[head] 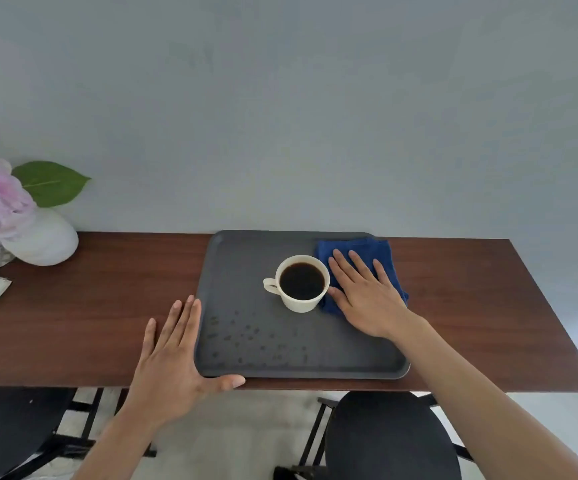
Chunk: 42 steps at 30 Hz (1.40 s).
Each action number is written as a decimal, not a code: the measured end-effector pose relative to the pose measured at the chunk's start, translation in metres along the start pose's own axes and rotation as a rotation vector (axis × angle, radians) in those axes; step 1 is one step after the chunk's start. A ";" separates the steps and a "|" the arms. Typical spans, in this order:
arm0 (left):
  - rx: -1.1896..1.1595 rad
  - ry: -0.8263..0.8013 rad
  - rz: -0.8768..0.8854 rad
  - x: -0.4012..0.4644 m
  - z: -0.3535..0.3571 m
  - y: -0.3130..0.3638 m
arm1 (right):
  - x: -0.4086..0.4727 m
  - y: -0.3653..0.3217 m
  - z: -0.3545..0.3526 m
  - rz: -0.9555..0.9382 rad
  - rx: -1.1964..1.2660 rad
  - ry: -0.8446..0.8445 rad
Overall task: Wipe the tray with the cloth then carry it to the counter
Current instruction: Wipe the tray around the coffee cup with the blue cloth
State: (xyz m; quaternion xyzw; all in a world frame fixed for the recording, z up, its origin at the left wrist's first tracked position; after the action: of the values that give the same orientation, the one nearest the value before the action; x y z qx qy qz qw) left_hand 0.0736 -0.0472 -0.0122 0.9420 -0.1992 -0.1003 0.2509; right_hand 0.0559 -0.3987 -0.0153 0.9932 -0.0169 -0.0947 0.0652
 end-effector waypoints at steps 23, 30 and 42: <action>-0.035 -0.025 0.001 0.001 0.001 -0.002 | -0.089 -0.036 0.012 0.006 0.003 0.030; -0.041 -0.030 0.001 0.002 0.001 -0.002 | -0.035 -0.018 0.005 0.000 0.004 0.038; -0.026 -0.009 0.008 0.001 -0.001 0.000 | 0.027 0.006 -0.008 -0.018 0.011 -0.028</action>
State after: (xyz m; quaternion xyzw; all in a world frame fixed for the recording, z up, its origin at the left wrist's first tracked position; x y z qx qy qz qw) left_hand 0.0748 -0.0473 -0.0118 0.9374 -0.2027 -0.1058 0.2625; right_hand 0.0836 -0.4049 -0.0118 0.9922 -0.0094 -0.1092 0.0585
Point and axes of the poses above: each hand's wrist, its own x-axis towards the middle knuckle, its own z-axis out of the palm, y = z × x, the point moved 7 cm from there along x, towards the middle knuckle, and after that the axes turned 15 degrees about -x, right-handed, at the moved point
